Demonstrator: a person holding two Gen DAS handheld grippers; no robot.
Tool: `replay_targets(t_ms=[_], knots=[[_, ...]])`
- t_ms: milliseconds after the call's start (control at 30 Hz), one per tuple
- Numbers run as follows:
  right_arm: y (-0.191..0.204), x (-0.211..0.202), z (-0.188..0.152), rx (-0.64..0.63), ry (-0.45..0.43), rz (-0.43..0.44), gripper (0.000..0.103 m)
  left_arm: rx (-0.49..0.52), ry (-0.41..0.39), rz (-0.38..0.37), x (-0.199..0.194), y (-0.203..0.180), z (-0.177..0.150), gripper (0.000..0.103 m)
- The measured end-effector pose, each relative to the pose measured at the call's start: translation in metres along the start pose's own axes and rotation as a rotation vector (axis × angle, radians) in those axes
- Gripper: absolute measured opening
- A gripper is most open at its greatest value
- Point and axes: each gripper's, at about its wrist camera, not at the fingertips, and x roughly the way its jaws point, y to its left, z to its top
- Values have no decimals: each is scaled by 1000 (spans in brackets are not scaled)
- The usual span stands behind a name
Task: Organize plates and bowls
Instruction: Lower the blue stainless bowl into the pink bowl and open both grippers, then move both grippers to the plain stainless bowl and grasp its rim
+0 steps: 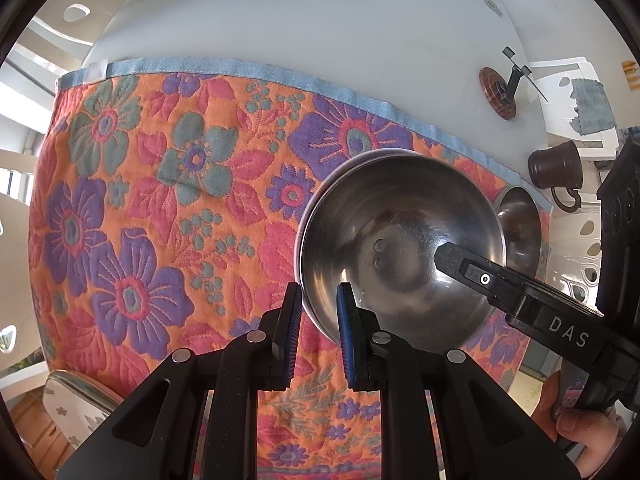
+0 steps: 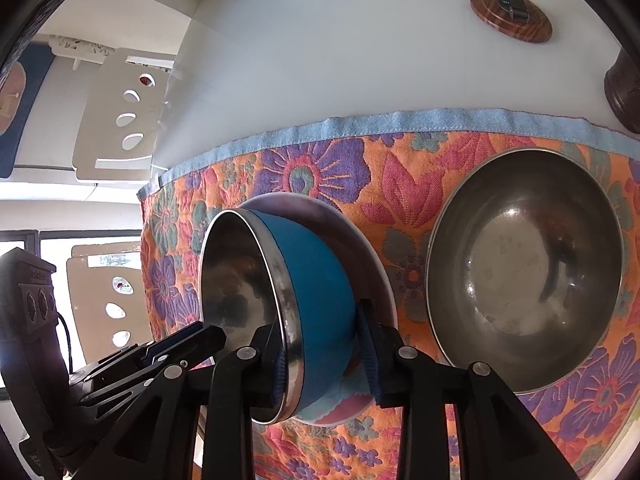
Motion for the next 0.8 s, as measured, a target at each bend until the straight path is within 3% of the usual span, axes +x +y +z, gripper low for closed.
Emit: replay_targets(t_ms=[67,800], knots=[[0,-2,1,-6,-4,-5,40,2,-2,-1,-2,-1,-1,15],[-7,-12,-7,12,-11,46,41,-29,-25,-4,-18,1,-14,15]])
